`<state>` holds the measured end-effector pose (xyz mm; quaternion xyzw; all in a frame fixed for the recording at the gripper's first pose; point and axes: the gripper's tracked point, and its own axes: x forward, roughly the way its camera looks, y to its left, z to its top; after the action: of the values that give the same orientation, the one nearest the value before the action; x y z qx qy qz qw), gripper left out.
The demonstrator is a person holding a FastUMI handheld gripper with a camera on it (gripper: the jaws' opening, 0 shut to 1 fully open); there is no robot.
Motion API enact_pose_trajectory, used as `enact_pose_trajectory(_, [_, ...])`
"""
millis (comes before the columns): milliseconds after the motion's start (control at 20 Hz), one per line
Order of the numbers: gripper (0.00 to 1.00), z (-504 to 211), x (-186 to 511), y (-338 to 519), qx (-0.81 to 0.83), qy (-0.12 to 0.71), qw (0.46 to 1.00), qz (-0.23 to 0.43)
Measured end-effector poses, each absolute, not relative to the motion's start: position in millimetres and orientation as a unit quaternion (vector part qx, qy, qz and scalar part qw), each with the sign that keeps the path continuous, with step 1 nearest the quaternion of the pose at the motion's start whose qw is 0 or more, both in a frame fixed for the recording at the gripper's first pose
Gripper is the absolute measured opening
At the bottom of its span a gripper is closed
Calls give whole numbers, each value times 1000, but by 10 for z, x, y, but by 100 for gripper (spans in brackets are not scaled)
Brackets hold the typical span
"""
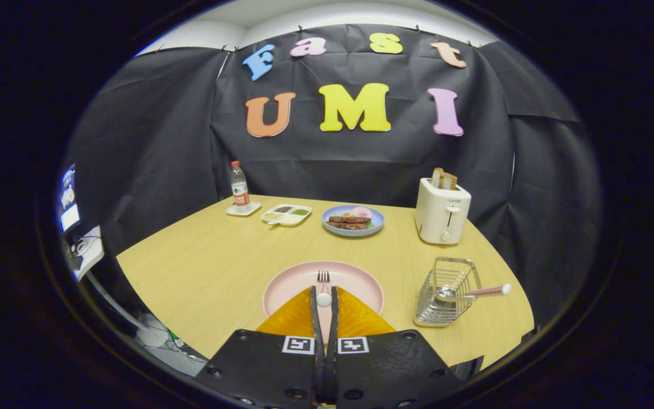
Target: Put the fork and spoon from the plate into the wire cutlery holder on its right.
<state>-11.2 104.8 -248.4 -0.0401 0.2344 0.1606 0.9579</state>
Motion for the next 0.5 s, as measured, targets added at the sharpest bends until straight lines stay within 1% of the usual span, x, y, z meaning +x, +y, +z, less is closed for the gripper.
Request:
enact_pose_trajectory(200, [0, -1977, -30, 823, -29, 235, 960, 149])
enact_pose_trajectory(500, [0, -1166, 33, 70, -36, 240, 966, 91])
